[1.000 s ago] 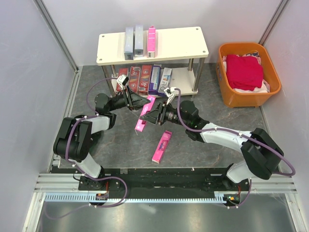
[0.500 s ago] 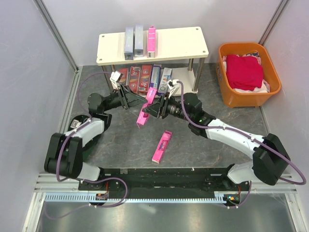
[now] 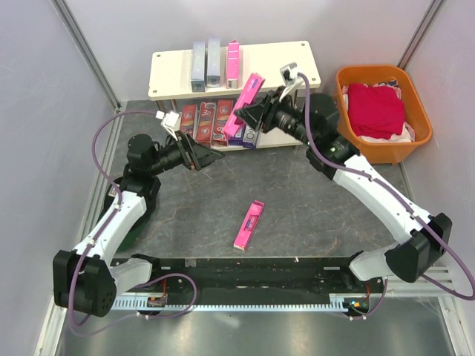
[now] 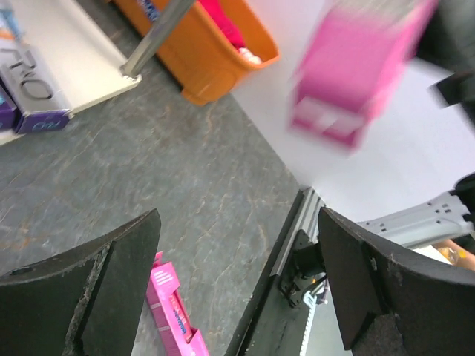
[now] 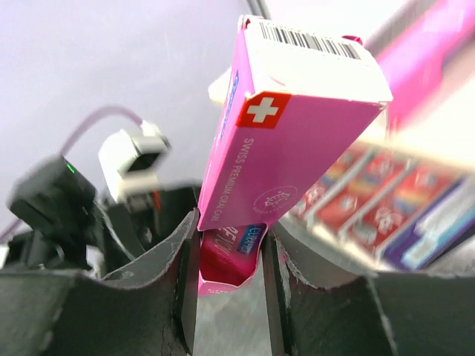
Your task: Place and organize the toothpastes onto the shelf
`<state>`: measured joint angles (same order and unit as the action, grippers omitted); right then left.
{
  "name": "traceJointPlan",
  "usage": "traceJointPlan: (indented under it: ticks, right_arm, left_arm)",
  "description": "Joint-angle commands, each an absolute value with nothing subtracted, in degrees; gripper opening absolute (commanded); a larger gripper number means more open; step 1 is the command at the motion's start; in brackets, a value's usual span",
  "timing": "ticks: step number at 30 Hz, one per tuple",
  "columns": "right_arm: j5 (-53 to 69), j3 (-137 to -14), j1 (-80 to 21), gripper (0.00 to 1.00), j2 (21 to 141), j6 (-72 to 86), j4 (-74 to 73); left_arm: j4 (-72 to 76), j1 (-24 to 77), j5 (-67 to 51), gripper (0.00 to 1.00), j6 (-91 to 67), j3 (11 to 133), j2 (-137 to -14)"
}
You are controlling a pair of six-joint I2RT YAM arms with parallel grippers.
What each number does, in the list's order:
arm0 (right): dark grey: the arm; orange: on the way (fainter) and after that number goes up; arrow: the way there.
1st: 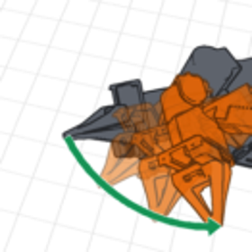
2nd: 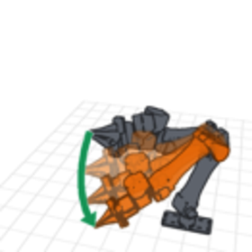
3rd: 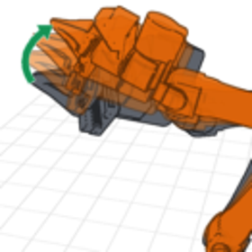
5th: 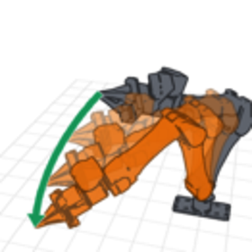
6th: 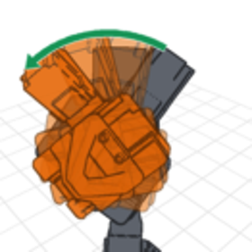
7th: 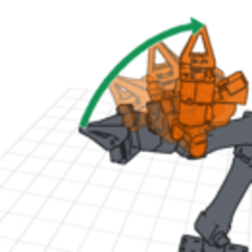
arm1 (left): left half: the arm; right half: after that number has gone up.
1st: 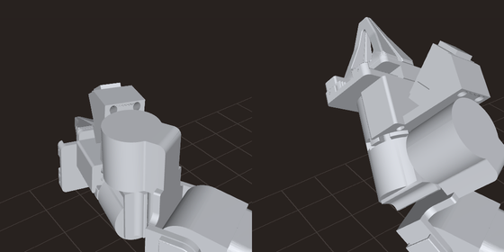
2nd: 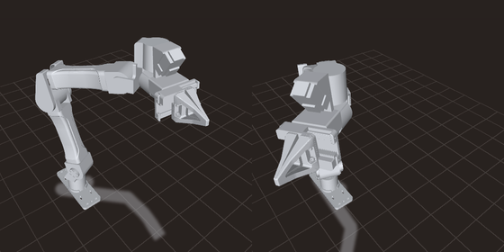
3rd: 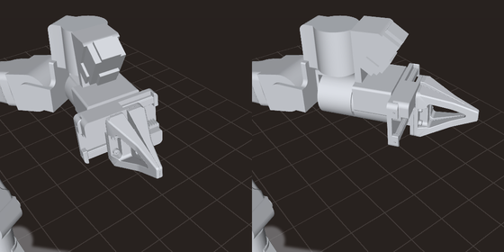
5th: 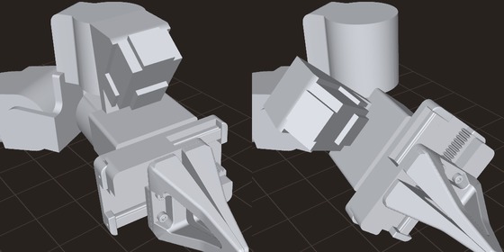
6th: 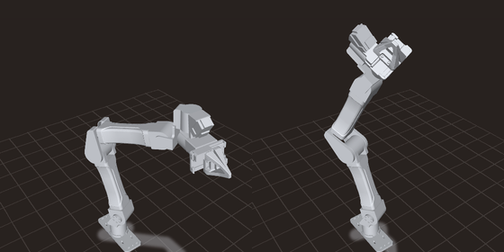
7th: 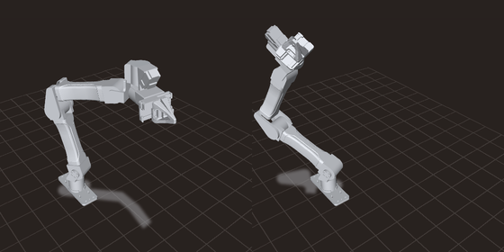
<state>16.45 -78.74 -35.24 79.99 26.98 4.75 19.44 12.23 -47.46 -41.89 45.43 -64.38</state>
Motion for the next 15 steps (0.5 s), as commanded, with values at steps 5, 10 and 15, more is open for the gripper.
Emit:
traceJointPlan:
  ticks: [5, 10, 15]
  right_arm:
    - [20.6, -100.2, -29.8, 0.33, 92.3, 19.3, -2.4]
    - [25.1, -112.1, -25.5, 0.33, 99.5, 19.0, -5.4]
    - [29.0, -122.8, -22.7, 0.33, 106.4, 19.4, -9.5]
  left_arm:
    - [14.2, 12.0, -45.4, 0.93, -35.9, 45.6, -65.3]
    - [13.6, 12.0, -45.2, 0.93, -35.4, 45.4, -65.7]
    - [13.4, 12.0, -45.2, 0.94, -35.2, 45.2, -66.3]
